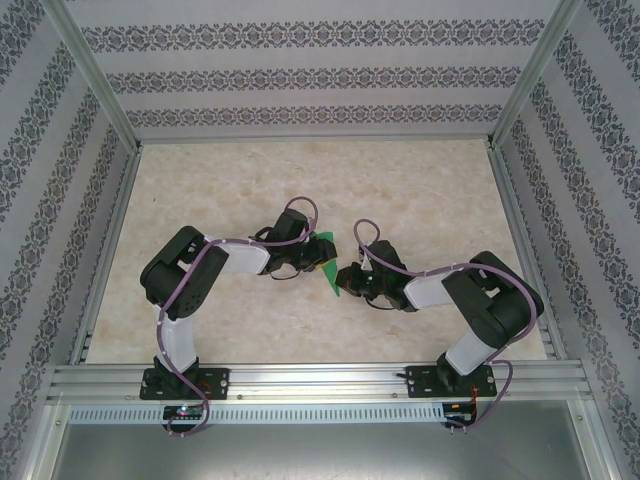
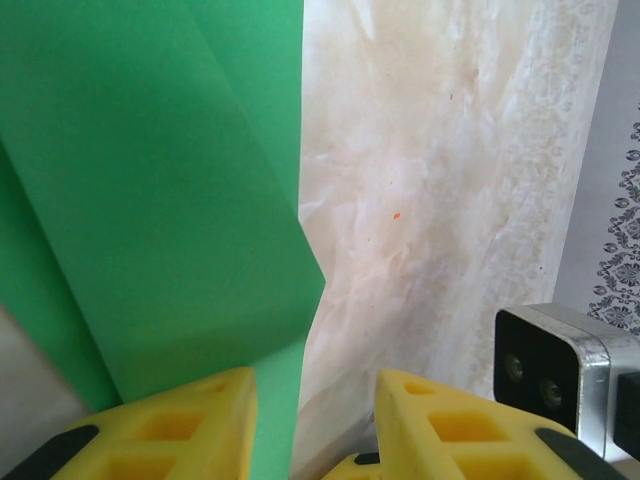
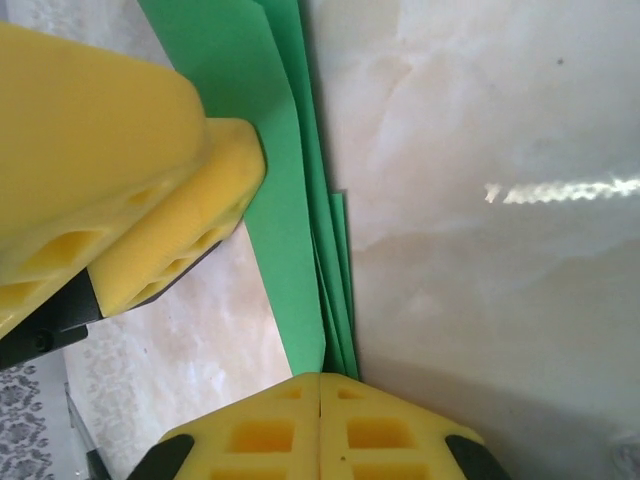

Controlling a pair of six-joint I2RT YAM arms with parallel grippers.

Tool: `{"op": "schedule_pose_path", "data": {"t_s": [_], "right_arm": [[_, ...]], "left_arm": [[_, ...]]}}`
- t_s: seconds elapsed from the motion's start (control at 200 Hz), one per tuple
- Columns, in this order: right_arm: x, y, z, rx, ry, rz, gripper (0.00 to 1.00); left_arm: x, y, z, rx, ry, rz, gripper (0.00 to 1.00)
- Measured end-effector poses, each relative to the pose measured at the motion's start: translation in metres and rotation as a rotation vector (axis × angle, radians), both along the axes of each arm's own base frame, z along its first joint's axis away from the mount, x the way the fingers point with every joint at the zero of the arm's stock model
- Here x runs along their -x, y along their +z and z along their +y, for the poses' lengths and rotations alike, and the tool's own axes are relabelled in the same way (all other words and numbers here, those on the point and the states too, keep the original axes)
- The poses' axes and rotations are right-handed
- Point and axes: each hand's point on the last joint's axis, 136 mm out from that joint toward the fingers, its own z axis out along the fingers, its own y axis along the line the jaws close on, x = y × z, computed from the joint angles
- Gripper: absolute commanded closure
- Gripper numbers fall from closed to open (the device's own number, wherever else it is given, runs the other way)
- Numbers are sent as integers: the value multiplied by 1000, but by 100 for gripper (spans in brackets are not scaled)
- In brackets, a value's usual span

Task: Fold a paper plane with a square sheet of paper (pick it up from the middle)
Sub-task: Fold the wing for the fifth time at the center of the table.

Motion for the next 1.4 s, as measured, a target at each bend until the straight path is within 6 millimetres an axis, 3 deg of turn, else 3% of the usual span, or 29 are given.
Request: {"op": "schedule_pose_path", "data": {"t_s": [0.215,0.28,0.505,0.689,1.149,1.399], "right_arm": [[0,-1,0,16,1,1,100],[0,-1,0,14,-4,2,91],[6,6,0,33,12,-10,74],[13,5,-8,102,38,-5,73],[16,10,0,162,105,-17,67],[10,4,-3,215,104,-10,76]], "left_arm": [[0,-1,0,0,-2,2,63],[-1,0,-1,0,-2,1,63],[-2,0,-1,-4,-6,-2,63],[-2,-1,-2,-6,-8,-4,64],[-4,1,-3,-3,-9,-7,65],[-4,1,-3,-3,-9,-8,65]]}}
